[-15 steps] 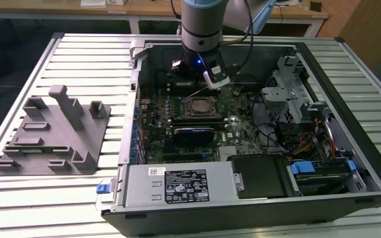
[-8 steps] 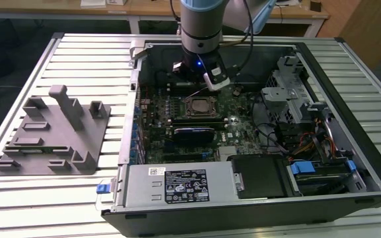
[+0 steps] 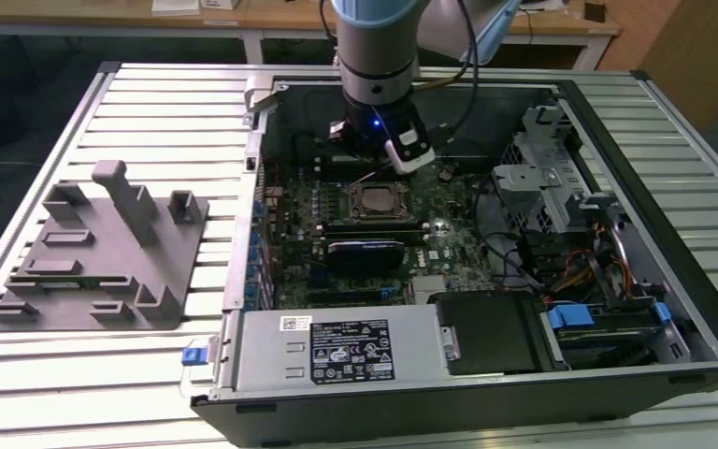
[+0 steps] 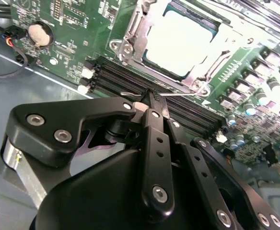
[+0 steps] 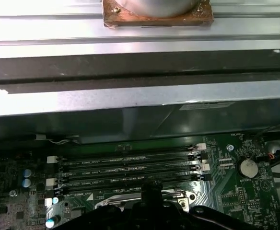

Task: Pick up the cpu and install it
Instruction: 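Install the first cpu locking lever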

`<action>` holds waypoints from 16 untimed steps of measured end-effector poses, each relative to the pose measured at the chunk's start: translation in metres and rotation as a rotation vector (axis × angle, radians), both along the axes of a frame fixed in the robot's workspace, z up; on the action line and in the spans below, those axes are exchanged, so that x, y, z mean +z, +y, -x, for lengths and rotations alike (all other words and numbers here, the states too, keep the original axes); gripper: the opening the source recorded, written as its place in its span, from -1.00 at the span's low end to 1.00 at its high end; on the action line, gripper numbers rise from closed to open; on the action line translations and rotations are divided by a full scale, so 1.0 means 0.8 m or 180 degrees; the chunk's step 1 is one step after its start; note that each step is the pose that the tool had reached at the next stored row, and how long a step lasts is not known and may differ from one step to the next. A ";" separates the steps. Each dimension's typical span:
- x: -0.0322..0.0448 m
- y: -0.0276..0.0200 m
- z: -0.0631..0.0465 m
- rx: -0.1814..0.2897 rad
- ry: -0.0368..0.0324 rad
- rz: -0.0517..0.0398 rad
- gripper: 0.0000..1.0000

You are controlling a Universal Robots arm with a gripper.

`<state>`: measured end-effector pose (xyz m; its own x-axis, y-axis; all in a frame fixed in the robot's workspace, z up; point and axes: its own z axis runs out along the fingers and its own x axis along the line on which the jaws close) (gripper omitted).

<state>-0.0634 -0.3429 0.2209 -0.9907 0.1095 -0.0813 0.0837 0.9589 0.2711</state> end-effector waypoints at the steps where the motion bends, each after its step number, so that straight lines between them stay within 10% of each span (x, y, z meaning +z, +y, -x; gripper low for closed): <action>1: -0.0004 0.0000 0.000 0.0000 -0.0009 0.0000 -0.79; 8: -0.0016 0.0000 0.000 -0.0002 -0.0013 -0.0001 -0.79; 16: -0.0094 0.0000 0.000 -0.0087 -0.0069 0.0000 -0.79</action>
